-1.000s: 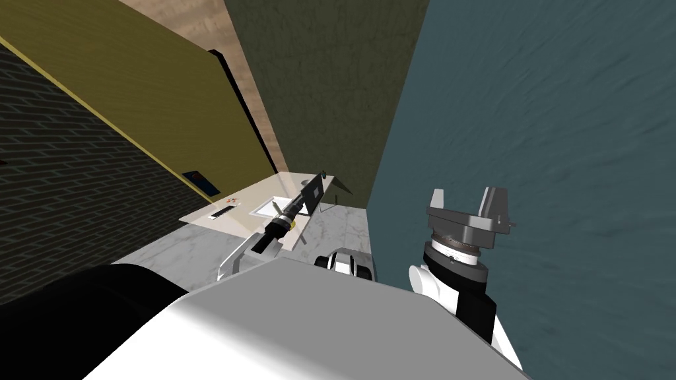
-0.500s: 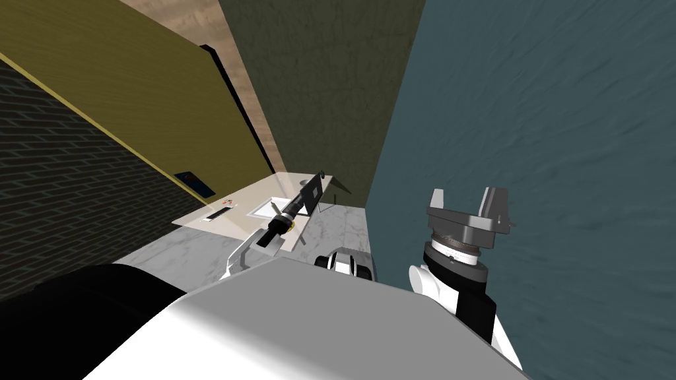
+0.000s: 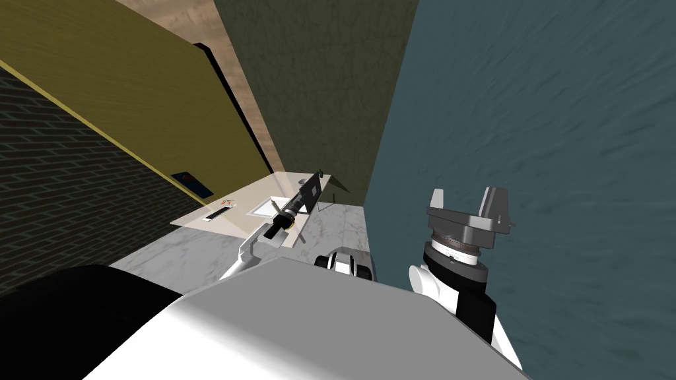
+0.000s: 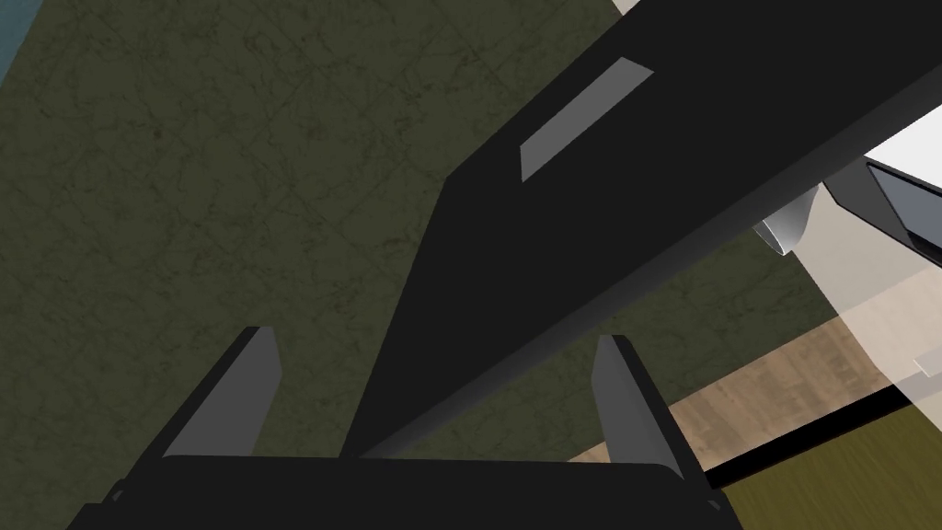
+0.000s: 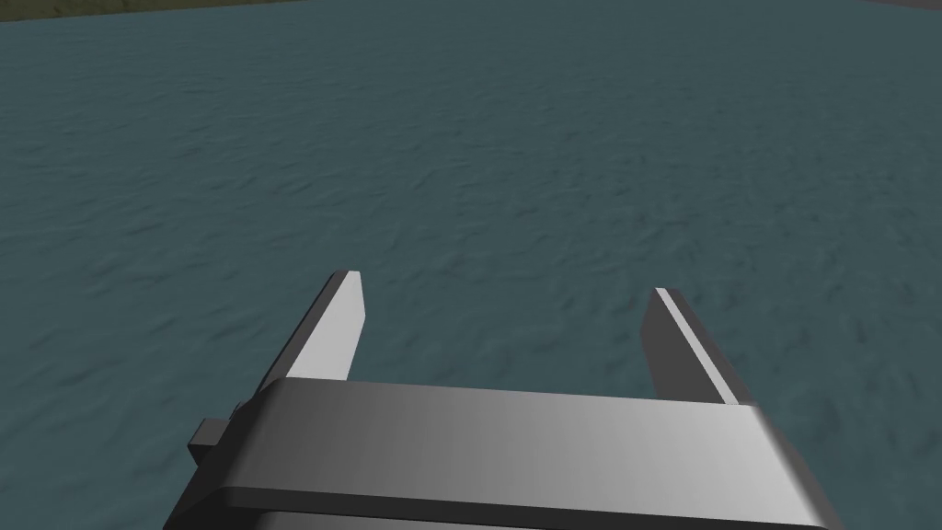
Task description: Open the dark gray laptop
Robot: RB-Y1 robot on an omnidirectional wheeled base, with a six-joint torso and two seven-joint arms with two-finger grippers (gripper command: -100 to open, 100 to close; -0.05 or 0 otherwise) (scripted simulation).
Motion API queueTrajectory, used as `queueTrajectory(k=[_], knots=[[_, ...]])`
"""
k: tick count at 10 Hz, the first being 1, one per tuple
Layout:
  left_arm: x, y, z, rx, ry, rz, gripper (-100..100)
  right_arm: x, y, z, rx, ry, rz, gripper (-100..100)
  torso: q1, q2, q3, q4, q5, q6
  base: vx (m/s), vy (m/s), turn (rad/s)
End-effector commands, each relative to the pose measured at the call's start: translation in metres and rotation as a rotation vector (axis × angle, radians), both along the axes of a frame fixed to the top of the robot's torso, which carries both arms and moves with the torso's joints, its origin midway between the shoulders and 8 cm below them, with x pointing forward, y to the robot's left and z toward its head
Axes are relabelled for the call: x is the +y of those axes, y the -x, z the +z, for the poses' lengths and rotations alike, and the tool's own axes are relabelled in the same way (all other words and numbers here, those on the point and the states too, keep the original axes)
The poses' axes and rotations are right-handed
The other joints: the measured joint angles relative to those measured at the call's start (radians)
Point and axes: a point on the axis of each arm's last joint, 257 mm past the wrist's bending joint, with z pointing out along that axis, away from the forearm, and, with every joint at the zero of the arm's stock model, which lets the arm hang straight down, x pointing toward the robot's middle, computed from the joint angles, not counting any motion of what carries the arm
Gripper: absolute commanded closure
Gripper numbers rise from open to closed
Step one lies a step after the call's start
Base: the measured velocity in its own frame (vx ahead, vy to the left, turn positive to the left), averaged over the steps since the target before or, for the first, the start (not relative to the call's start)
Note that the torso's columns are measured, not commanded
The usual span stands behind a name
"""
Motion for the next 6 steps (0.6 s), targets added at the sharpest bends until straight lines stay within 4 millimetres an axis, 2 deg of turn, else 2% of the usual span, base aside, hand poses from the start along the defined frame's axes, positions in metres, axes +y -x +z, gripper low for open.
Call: queueTrajectory(k=[1,3,4,6], knots=[[0.005,-0.017,-0.006,-0.001,-0.003,0.006,-100,0.000,0.000,0.000,0.000,0.000,0.000,0,0.001,-0.005,-0.003,-0.001,0.000,0.000,-0.019,0.009,0.013],[0.017,-0.017,-0.030,0.046,-0.004,0.030,-100,0.000,0.000,0.000,0.000,0.000,0.000,0,-0.001,-0.011,-0.007,-0.004,0.000,0.000,0.009,0.000,0.000],[0.012,-0.030,-0.015,0.001,-0.007,0.004,-100,0.000,0.000,0.000,0.000,0.000,0.000,0,-0.001,-0.009,-0.006,-0.003,0.000,0.000,-0.090,-0.008,-0.116],[0.016,-0.044,-0.016,0.002,-0.008,0.011,-100,0.000,0.000,0.000,0.000,0.000,0.000,0,-0.001,0.000,0.000,0.000,0.000,0.000,-0.111,-0.007,-0.047]])
